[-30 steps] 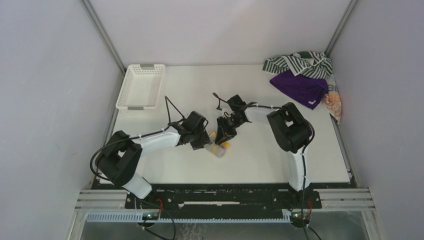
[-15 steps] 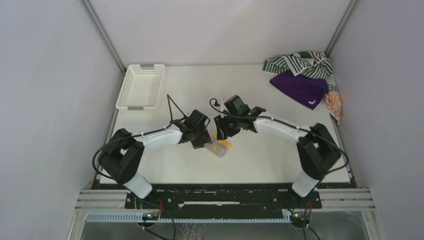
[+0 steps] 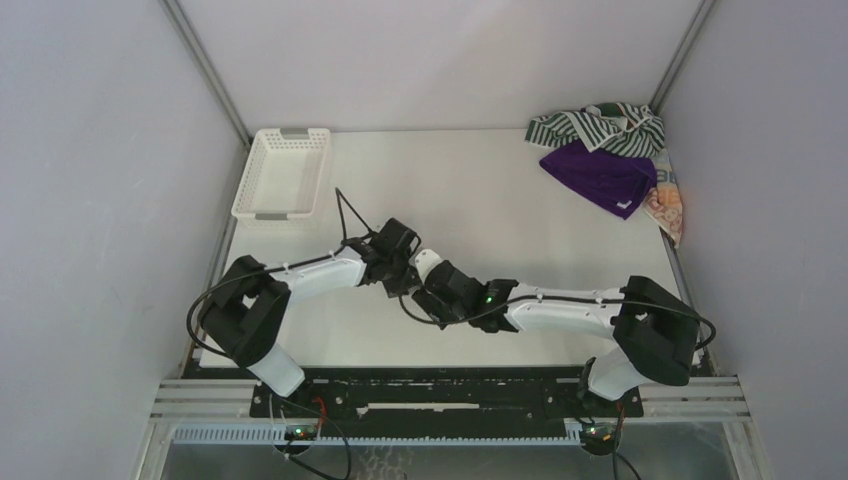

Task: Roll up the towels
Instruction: Roll the towel at the center of the board.

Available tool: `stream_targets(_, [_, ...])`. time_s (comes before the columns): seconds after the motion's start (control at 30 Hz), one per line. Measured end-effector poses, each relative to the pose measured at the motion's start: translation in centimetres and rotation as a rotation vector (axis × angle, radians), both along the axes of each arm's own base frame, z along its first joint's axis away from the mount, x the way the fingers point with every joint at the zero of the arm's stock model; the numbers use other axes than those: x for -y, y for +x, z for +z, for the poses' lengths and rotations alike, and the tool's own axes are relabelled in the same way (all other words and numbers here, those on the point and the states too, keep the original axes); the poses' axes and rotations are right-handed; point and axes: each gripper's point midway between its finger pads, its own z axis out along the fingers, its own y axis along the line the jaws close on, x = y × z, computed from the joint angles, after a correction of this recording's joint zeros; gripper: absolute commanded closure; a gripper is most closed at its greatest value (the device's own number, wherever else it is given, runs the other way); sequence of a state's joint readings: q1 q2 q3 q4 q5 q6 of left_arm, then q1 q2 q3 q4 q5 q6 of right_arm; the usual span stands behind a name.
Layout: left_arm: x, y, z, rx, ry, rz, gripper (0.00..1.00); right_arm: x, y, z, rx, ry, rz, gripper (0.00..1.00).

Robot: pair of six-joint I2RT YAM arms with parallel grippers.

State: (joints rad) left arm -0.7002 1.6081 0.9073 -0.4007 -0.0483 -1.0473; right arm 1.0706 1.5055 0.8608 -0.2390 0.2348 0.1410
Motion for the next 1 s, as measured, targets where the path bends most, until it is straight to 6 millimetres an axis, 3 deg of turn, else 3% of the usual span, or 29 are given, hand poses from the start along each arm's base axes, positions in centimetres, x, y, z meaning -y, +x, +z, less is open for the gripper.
stream_targets(0.23, [0.2,0.0,0.0,-0.004,-0.008,0.004,0.51,-3.2,-0.8,1.7,0.195,0.029,0.097,0.41])
stream_targets(0.57, [0.6,-0.1,0.0,-0.014,-0.030,0.001,0.51,-2.2,-0.4,-1.5,0.267,-0.112,0.117,0.46])
stream_targets(0.73, [0.7,-0.1,0.0,-0.017,-0.036,0.001,0.49,-1.6,-0.1,-2.6,0.281,-0.192,0.097,0.60])
stream_targets(0.9, [0.9,-0.2,0.0,-0.028,-0.048,0.011,0.44,-1.0,0.1,-2.7,0.272,-0.218,0.058,0.88])
stream_targets(1.0, [1.0,-0.2,0.0,-0.038,-0.061,0.021,0.40,-0.6,0.4,-2.8,0.241,-0.210,0.021,0.96])
